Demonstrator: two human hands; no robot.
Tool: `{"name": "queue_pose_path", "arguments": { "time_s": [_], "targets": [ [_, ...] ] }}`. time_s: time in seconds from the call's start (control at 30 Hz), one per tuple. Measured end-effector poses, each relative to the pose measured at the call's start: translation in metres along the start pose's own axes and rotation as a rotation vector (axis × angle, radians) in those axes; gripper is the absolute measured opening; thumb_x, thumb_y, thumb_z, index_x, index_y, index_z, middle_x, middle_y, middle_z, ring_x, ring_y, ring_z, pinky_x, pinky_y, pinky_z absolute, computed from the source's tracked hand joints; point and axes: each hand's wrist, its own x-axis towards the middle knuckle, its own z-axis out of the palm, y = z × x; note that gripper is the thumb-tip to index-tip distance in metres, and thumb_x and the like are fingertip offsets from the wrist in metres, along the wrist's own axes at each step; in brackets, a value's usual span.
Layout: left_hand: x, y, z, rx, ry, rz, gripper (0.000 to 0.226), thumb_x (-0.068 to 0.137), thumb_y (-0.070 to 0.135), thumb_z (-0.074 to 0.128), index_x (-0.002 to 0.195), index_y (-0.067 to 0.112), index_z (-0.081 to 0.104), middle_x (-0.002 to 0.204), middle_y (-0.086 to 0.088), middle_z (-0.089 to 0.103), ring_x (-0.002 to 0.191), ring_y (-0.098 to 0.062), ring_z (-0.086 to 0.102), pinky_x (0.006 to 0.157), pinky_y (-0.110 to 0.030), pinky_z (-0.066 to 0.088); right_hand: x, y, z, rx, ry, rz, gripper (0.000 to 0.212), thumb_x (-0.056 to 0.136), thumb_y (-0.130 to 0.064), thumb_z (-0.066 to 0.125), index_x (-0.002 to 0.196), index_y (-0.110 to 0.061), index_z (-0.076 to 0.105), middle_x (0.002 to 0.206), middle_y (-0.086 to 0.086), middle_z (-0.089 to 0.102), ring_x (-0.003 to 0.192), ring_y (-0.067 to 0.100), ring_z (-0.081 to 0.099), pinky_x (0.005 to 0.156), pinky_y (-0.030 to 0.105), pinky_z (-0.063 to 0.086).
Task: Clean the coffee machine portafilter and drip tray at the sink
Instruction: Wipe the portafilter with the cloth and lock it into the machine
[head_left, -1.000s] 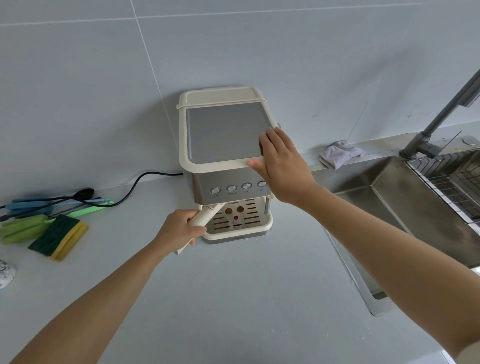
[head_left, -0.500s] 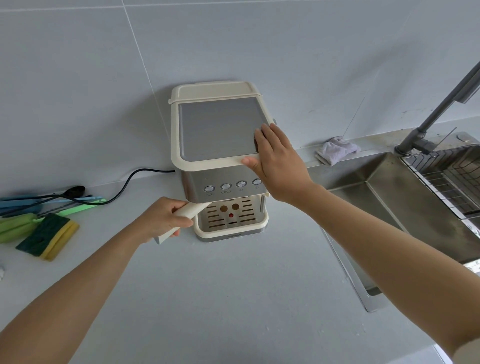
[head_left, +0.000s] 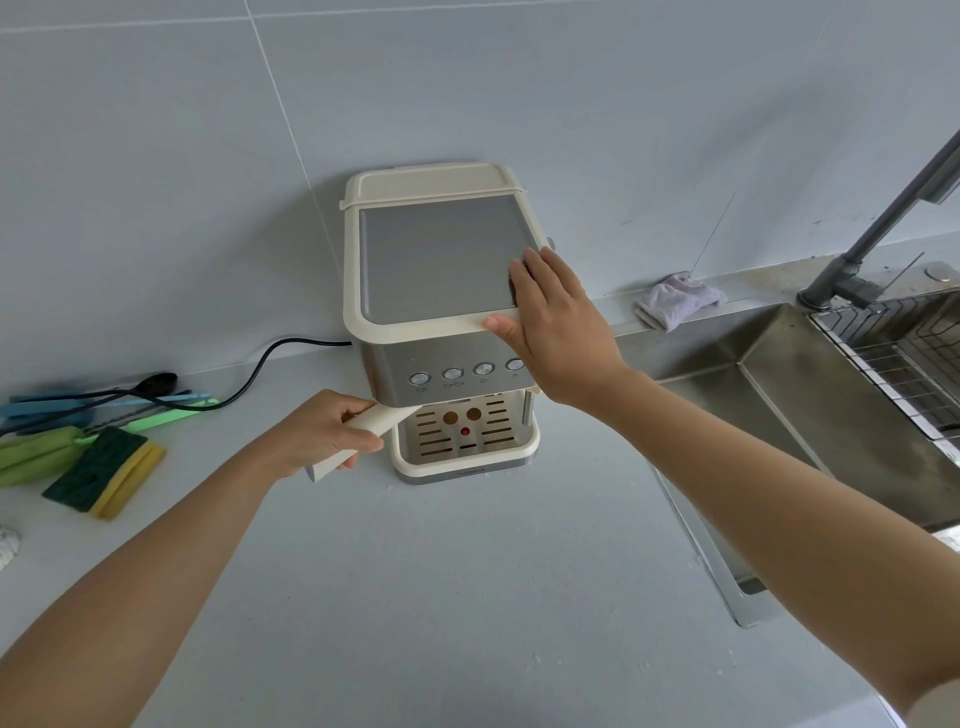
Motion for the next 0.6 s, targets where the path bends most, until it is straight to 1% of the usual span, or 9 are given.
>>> {"name": "queue_pose_path", "arguments": {
  "time_s": [0.07, 0.2, 0.27, 0.33, 0.43, 0.5, 0.57, 0.6],
  "targets": [
    [0.002, 0.002, -0.007, 0.016, -0.024, 0.002, 0.013, 0.071, 0.007, 0.07, 0.074, 0.018, 0.064, 0.043, 0.008, 0.053, 0.04, -0.011, 0.046, 0.046, -0.02, 0.04, 0.0, 0.0, 0.001, -0.003, 0.0, -0.001, 0.104, 0.079, -0.068, -0.012, 0.131, 0.007, 0.039, 0.138, 0.024, 0.041, 0.135, 0.038, 0.03, 0.112, 0.048, 0.026],
    [0.007, 0.004, -0.014, 0.034, -0.032, -0.016, 0.02, 0.077, -0.002, 0.066, 0.07, 0.016, 0.063, 0.042, 0.009, 0.054, 0.042, -0.013, 0.046, 0.045, -0.019, 0.04, 0.0, 0.001, 0.001, 0.009, 0.005, 0.002, 0.104, 0.079, -0.068, -0.012, 0.132, 0.006, 0.039, 0.139, 0.024, 0.041, 0.135, 0.038, 0.029, 0.112, 0.049, 0.027],
    [0.006, 0.005, -0.013, 0.021, -0.033, -0.019, 0.016, 0.071, 0.003, 0.07, 0.068, 0.016, 0.062, 0.042, 0.008, 0.054, 0.041, -0.012, 0.046, 0.045, -0.018, 0.04, 0.001, 0.0, 0.002, 0.014, 0.01, 0.002, 0.104, 0.079, -0.068, -0.012, 0.132, 0.006, 0.039, 0.139, 0.024, 0.041, 0.135, 0.038, 0.029, 0.111, 0.05, 0.027],
    [0.005, 0.004, -0.009, 0.001, -0.025, -0.018, 0.017, 0.07, 0.002, 0.07, 0.068, 0.016, 0.062, 0.044, 0.007, 0.052, 0.041, -0.012, 0.046, 0.045, -0.019, 0.04, 0.001, -0.001, 0.002, 0.015, 0.009, 0.003, 0.104, 0.08, -0.068, -0.012, 0.133, 0.007, 0.038, 0.138, 0.025, 0.041, 0.135, 0.039, 0.03, 0.111, 0.05, 0.027],
    [0.003, 0.002, -0.004, -0.004, 0.001, -0.014, 0.024, 0.078, -0.005, 0.064, 0.069, 0.018, 0.062, 0.05, 0.006, 0.05, 0.04, -0.011, 0.046, 0.043, -0.017, 0.04, 0.001, -0.001, 0.002, 0.013, 0.003, 0.004, 0.105, 0.079, -0.068, -0.014, 0.133, 0.007, 0.037, 0.14, 0.025, 0.04, 0.136, 0.038, 0.029, 0.112, 0.049, 0.026],
    [0.001, 0.001, 0.0, -0.003, 0.021, -0.008, 0.022, 0.079, -0.005, 0.063, 0.072, 0.016, 0.062, 0.055, 0.002, 0.051, 0.043, -0.013, 0.047, 0.045, -0.019, 0.04, 0.001, 0.0, 0.003, 0.011, 0.005, 0.001, 0.105, 0.08, -0.067, -0.013, 0.132, 0.007, 0.039, 0.138, 0.025, 0.041, 0.135, 0.038, 0.03, 0.112, 0.049, 0.026],
    [-0.002, 0.001, 0.008, -0.022, 0.049, -0.015, 0.017, 0.079, -0.004, 0.063, 0.082, 0.013, 0.063, 0.061, 0.0, 0.052, 0.047, -0.015, 0.047, 0.046, -0.019, 0.041, 0.001, 0.0, 0.003, 0.01, 0.006, 0.0, 0.103, 0.081, -0.067, -0.012, 0.131, 0.007, 0.04, 0.137, 0.025, 0.042, 0.134, 0.039, 0.031, 0.111, 0.05, 0.027],
    [-0.004, 0.0, 0.012, -0.039, 0.066, -0.019, 0.019, 0.078, -0.004, 0.063, 0.087, 0.012, 0.063, 0.063, 0.0, 0.052, 0.047, -0.015, 0.047, 0.046, -0.019, 0.041, 0.001, 0.0, 0.003, 0.009, 0.011, 0.001, 0.102, 0.082, -0.066, -0.01, 0.131, 0.007, 0.04, 0.136, 0.025, 0.043, 0.133, 0.039, 0.032, 0.11, 0.05, 0.028]
  ]
}}
